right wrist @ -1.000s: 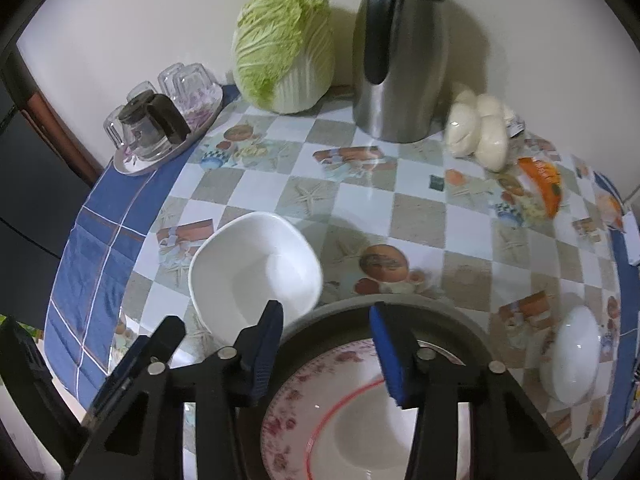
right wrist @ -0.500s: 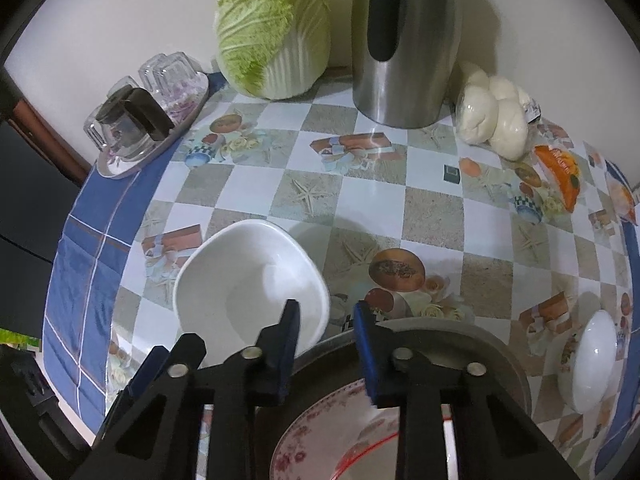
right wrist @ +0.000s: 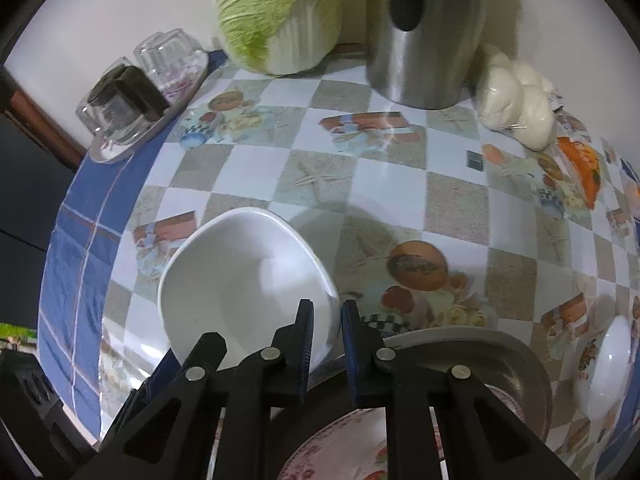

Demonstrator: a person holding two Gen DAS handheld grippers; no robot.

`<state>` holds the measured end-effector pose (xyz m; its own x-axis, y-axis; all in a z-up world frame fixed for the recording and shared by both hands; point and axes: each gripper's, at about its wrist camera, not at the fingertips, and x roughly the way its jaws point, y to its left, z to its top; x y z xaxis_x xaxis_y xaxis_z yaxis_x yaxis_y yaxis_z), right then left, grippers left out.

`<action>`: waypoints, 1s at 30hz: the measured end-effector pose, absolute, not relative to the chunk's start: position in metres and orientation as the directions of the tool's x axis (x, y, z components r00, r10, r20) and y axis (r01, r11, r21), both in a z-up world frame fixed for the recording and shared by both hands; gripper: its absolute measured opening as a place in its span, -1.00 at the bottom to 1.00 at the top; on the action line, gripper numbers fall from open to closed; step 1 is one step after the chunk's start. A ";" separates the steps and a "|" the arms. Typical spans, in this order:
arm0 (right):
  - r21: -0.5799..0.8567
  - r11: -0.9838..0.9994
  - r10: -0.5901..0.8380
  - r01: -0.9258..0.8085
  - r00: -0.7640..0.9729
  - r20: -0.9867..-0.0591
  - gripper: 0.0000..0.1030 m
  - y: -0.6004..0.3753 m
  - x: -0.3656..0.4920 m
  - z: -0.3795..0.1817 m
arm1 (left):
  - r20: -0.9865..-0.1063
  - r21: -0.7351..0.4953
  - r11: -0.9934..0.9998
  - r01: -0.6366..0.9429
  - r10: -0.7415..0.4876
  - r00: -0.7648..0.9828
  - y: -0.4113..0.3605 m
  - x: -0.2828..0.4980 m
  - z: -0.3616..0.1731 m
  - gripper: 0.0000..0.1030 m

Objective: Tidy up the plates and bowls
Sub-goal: 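Close both tools on the rim of the MAX bowl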

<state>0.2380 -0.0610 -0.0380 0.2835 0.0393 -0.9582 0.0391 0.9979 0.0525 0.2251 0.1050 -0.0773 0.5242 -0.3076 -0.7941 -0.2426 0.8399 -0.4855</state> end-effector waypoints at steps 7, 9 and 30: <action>0.090 0.995 0.097 -0.042 0.248 -0.964 -0.70 -0.032 0.228 -0.044 | -0.805 -0.506 0.800 -0.323 -0.303 0.511 0.139 0.213 -0.082 -0.01; 0.093 0.993 0.106 -0.067 0.232 -0.967 -0.70 -0.022 0.225 -0.046 | -0.807 -0.508 0.790 -0.344 -0.297 0.509 0.149 0.209 -0.083 -0.01; 0.128 0.984 0.152 -0.124 0.211 -0.966 -0.69 0.022 0.202 -0.061 | -0.818 -0.510 0.783 -0.357 -0.312 0.483 0.167 0.200 -0.097 -0.51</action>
<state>0.2021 0.0217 -0.0614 0.2107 0.1521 -0.9656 -0.1242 0.9840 0.1279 0.1995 0.1666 -0.0971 0.4830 -0.3123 -0.8181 -0.3572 0.7827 -0.5096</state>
